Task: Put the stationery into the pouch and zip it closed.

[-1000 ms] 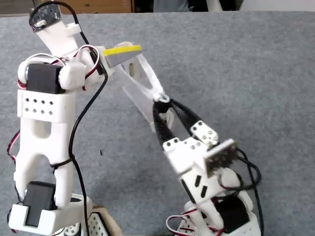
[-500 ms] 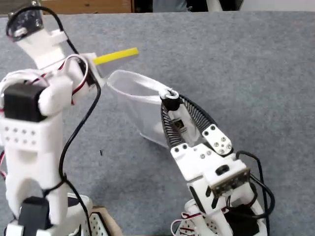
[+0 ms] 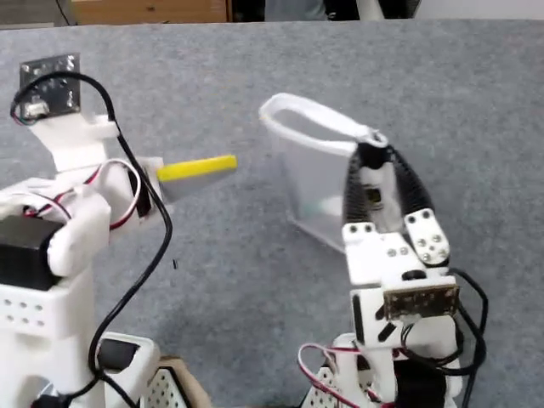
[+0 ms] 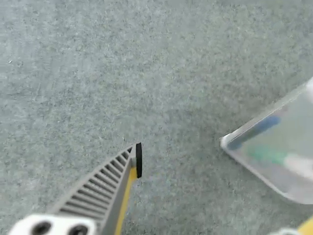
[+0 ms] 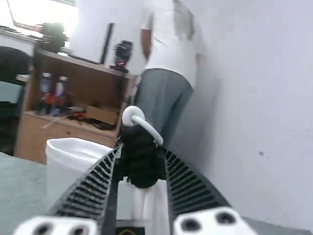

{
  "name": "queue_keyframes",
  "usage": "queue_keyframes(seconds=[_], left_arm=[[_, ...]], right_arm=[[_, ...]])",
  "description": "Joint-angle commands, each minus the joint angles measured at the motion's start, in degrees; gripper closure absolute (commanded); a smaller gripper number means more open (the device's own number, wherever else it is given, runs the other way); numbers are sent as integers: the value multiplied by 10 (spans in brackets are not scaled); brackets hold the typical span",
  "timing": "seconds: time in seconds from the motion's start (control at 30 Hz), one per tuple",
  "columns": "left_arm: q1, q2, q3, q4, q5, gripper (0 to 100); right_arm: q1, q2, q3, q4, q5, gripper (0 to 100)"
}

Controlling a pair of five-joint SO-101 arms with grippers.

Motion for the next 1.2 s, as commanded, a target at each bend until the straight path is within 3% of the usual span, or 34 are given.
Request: queue_keyframes(seconds=[0.0,0.27,0.47,0.6,0.7,0.93,1.17], left_arm=[[0,-25,12,-1,-6,443],[0,-27,18,-1,-6,444],[0,-23,18,-1,-6,444],[0,-23,19,-1,-6,444],[3,-22,20,-1,-6,444],[6,-22,128,-60,-6,443],[74,-28,194,-62,-34,442]], right_arm=[[63,-4,7,-47,-40,987],[64,-4,54,-30,-41,987],[-116,-4,16,110,16,986],[-229,-1,-33,157,-2,986],[-276,1,-64,181,-24,986],[-338,1,-87,211,-54,986],[-339,1,-82,156,-50,986]])
